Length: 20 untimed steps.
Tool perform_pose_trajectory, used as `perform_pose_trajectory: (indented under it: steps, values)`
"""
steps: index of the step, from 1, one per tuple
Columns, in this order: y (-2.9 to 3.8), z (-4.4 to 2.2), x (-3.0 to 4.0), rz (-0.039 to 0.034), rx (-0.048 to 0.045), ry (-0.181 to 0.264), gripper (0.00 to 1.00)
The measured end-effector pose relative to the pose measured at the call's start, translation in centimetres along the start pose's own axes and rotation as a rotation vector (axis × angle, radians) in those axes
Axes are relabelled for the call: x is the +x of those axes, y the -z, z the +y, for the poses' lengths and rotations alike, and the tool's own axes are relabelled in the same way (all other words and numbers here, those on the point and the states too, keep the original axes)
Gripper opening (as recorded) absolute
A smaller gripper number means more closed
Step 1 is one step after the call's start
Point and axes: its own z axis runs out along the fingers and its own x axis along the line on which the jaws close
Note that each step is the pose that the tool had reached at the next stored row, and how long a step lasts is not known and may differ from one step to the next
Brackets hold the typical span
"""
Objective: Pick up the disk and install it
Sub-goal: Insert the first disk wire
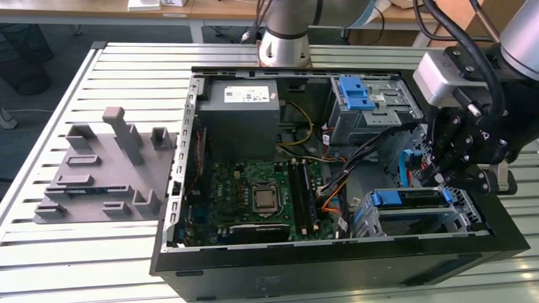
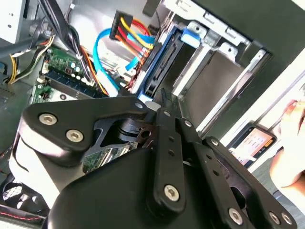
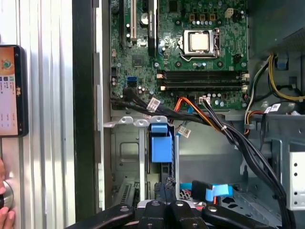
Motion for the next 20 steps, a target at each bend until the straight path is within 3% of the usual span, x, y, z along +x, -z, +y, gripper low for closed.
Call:
perform_pose_trajectory:
  steps: [4, 11, 18, 20]
  values:
    - [-0.06, -0.59, -0.30, -0.0001, 0.0000, 0.002, 0.11]
    - [-0.23, -1.03, -1.82, -0.0002, 0.0003, 0.002, 0.11]
    - [-0.30, -1.04, -1.88, -0.0002, 0.0041, 0.002, 0.11]
    - [-0.44, -1.04, -1.91, -0.0003, 0.0072, 0.002, 0.17]
